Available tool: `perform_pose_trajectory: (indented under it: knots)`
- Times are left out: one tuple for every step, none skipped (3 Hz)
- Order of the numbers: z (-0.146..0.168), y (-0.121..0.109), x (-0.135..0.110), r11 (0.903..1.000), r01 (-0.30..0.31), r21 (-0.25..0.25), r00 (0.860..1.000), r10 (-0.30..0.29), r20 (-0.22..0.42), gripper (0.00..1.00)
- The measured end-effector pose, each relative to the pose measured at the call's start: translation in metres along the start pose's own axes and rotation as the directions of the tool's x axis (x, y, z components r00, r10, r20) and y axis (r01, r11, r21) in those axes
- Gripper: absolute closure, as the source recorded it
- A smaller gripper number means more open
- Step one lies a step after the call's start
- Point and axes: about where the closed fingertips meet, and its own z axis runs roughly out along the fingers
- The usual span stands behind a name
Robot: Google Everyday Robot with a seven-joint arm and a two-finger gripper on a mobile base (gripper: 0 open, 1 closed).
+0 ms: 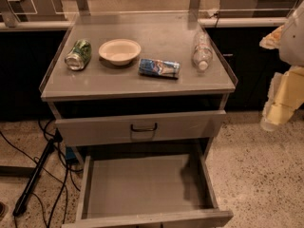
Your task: Place redbull can into middle drawer
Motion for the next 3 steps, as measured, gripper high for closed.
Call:
perform_pose_trajectory:
  knots:
    - [0.0,0.0,0.0,1.0,0.0,0.0,1.0,0.0,0.0,0.0]
    - [0.008,-0.008,-0.043,0.9997,0.007,0.023,1.0,-0.007,0.022,0.0]
    - [0.01,-0.01,-0.045,0.9998,-0.002,0.022,1.0,0.001,0.029,0.0]
